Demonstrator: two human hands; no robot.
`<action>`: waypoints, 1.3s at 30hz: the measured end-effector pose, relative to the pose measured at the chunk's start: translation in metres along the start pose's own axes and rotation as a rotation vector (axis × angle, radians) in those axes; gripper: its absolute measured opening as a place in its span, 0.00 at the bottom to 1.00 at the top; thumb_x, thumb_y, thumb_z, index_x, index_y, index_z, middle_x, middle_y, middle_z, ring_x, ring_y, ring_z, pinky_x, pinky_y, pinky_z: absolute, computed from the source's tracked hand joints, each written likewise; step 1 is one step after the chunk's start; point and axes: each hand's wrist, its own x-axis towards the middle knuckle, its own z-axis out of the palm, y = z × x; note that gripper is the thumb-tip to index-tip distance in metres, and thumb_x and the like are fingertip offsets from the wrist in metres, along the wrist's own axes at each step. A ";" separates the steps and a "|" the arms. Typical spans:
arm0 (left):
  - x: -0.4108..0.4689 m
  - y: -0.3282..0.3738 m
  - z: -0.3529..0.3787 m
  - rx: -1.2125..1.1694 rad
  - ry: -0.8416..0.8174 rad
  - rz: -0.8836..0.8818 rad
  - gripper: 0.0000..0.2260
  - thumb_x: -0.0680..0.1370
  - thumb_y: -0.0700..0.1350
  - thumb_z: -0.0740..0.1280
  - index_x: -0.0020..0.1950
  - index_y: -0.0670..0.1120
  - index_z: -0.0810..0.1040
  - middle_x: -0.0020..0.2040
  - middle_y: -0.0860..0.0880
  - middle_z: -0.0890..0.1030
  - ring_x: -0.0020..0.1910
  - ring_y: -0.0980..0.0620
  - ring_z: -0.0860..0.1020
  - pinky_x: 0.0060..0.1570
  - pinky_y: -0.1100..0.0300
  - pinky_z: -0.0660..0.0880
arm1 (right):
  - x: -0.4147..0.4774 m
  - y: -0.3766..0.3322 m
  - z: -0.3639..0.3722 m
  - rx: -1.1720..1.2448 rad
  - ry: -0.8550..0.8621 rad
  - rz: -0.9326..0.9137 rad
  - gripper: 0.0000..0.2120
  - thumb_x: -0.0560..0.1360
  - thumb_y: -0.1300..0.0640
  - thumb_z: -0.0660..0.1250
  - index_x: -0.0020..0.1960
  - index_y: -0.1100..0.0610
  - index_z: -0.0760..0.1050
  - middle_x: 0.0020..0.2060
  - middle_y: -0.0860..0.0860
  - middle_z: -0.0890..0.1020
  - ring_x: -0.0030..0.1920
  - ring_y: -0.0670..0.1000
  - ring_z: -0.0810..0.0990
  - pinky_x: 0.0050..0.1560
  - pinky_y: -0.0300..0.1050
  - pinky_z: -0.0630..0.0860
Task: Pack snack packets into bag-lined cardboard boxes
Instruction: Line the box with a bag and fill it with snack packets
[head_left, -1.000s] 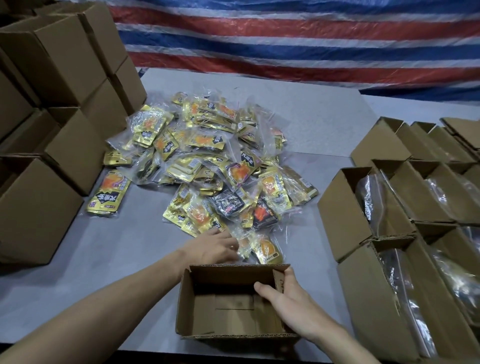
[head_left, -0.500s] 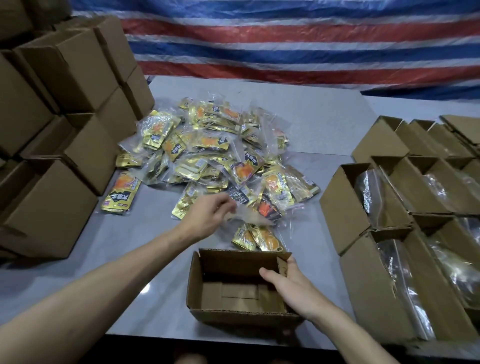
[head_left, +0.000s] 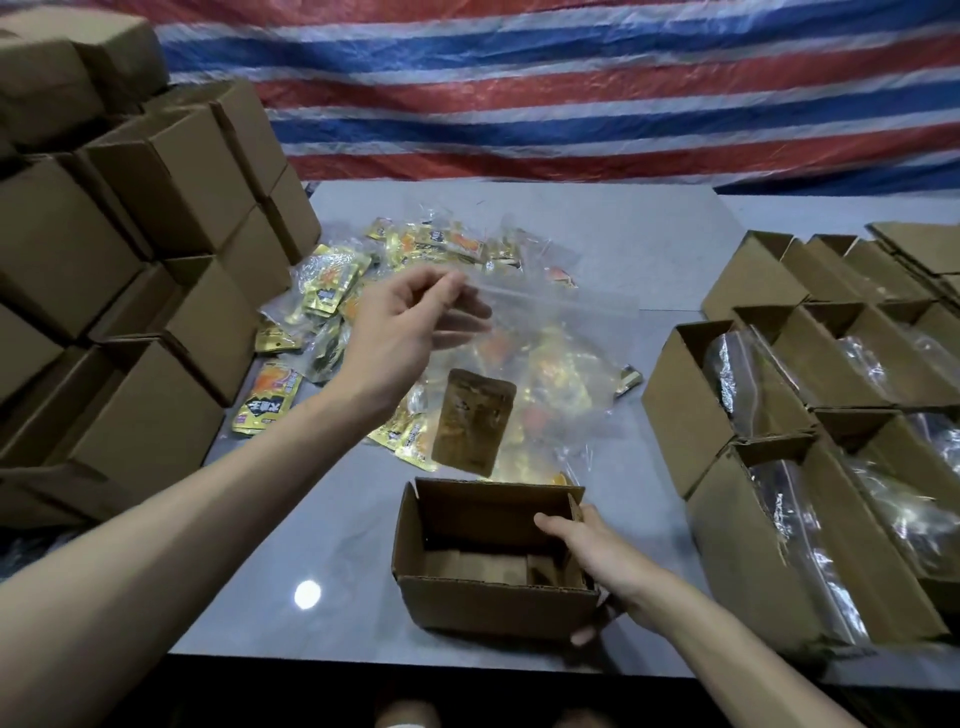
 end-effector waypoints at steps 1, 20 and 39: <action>-0.003 0.008 0.003 -0.004 -0.017 0.014 0.09 0.84 0.42 0.61 0.48 0.44 0.80 0.43 0.46 0.86 0.46 0.42 0.85 0.53 0.45 0.80 | -0.002 -0.001 0.000 0.027 -0.015 0.016 0.33 0.77 0.36 0.64 0.77 0.46 0.57 0.71 0.47 0.69 0.54 0.50 0.77 0.32 0.45 0.79; -0.033 0.040 0.016 -0.378 -0.197 -0.192 0.09 0.78 0.46 0.65 0.49 0.41 0.79 0.43 0.46 0.85 0.36 0.44 0.85 0.34 0.54 0.84 | -0.013 0.018 -0.018 0.272 -0.098 0.040 0.15 0.80 0.43 0.64 0.62 0.49 0.75 0.56 0.56 0.82 0.50 0.60 0.85 0.42 0.65 0.83; -0.070 -0.040 -0.014 -0.328 -0.096 -0.506 0.11 0.77 0.45 0.66 0.52 0.38 0.79 0.45 0.41 0.85 0.39 0.38 0.85 0.36 0.50 0.84 | -0.028 0.019 -0.031 -0.051 -0.069 -0.692 0.34 0.62 0.61 0.73 0.66 0.41 0.76 0.66 0.34 0.76 0.70 0.37 0.69 0.70 0.40 0.62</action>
